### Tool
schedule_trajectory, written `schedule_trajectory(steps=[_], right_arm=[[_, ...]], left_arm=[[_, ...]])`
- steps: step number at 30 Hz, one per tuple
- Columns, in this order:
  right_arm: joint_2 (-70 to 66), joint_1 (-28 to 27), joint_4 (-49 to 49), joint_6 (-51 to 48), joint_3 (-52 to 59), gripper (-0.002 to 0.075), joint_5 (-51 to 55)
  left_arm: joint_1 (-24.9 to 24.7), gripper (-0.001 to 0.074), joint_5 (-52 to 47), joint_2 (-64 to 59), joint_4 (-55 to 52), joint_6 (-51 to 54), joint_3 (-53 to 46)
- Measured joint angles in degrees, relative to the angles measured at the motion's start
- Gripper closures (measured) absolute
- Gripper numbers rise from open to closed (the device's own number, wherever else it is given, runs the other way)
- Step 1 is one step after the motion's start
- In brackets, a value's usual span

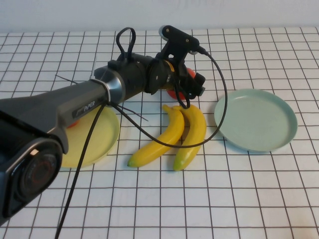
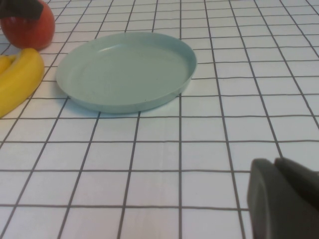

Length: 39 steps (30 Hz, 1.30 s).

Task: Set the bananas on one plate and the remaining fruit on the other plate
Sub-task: Put one type of fruit in the left plate

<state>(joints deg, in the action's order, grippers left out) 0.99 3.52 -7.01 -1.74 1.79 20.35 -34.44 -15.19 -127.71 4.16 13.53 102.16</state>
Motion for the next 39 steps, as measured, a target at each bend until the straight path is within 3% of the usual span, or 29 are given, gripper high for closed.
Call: schedule_trajectory(steps=[10,12,15,16,29,39], right_arm=[[0.0,0.0,0.0,0.0,0.0,0.0741,0.0],[0.0,0.0,0.0,0.0,0.0,0.0741,0.0],[0.0,0.0,0.0,0.0,0.0,0.0741,0.0],[0.0,0.0,0.0,0.0,0.0,0.0741,0.0],[0.0,0.0,0.0,0.0,0.0,0.0741,0.0],[0.0,0.0,0.0,0.0,0.0,0.0741,0.0]], left_arm=[[1.56,0.0074,-3.03,0.0,-0.36,-1.2,0.24],[1.92,0.0125,-3.72,0.0,-0.36,-1.65,0.24],[2.05,0.026,-3.88,0.0,-0.26,-2.77,0.33],[2.05,0.027,-3.88,0.0,0.21,-3.0,0.33],[1.82,0.0248,-5.06,1.2,2.22,-2.47,-0.04],[1.58,0.0244,-11.15,10.61,1.74,0.41,-0.45]])
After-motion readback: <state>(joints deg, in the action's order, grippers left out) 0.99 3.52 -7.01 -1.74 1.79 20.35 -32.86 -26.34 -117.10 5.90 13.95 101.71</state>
